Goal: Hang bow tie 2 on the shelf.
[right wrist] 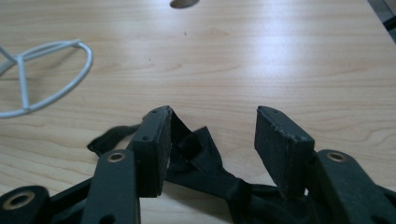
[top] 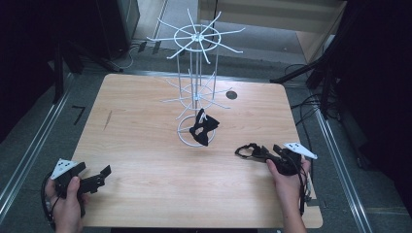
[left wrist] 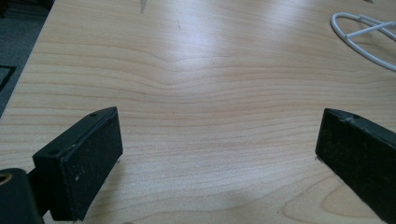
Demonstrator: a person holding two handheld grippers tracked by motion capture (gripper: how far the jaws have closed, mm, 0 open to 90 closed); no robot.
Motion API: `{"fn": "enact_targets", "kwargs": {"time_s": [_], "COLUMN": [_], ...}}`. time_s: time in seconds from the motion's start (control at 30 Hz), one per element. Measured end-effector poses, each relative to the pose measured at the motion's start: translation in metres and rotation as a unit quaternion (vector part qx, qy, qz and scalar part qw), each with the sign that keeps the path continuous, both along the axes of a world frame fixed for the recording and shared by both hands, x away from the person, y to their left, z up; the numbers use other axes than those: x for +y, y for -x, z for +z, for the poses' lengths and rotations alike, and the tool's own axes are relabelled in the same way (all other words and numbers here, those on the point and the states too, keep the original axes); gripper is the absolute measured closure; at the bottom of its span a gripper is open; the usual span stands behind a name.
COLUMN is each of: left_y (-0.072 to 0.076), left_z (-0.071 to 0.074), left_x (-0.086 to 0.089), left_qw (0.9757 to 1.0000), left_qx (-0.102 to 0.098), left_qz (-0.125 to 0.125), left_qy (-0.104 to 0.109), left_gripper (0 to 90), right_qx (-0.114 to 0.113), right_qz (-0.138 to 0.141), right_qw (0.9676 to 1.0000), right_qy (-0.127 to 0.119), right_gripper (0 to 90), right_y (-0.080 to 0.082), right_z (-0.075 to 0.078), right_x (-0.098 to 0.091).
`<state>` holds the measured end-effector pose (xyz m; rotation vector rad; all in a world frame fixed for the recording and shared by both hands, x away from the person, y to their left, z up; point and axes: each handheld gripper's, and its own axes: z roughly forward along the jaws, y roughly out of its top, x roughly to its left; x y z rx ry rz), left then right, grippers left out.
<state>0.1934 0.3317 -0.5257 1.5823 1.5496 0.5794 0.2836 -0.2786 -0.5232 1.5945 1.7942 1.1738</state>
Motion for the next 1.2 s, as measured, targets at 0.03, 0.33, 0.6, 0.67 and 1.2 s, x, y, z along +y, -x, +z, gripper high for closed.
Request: {"fn": "enact_targets", "kwargs": {"time_s": [0.03,0.33,0.6,0.67,1.2], "left_y": [0.0,0.0,0.0,0.0,0.0], "left_z": [0.0,0.0,0.0,0.0,0.0], "left_x": [0.0,-0.001,-0.001,-0.001,-0.001], "left_qw": [1.0,1.0,1.0,1.0,1.0], "left_qx": [0.0,0.001,0.001,0.002,0.003], "left_qz": [0.0,0.0,0.0,-0.001,-0.002], "left_qy": [0.0,-0.002,-0.003,-0.004,-0.004], "left_gripper": [1.0,1.0,1.0,1.0,1.0], "right_qx": [0.011,0.068,0.049,0.047,0.013], "right_qz": [-0.001,-0.005,0.006,0.009,0.006], "right_qw": [0.9999,0.9974,0.9978,0.9974,0.9998], "right_qy": [0.0,0.022,0.045,0.053,0.015], "right_gripper": [46.9,47.0,54.1,59.1,78.1], "right_y": [-0.001,-0.006,0.003,0.006,0.017], "right_z": [-0.003,-0.023,-0.027,-0.027,-0.024], "right_x": [0.0,-0.002,0.003,0.005,0.009]}}
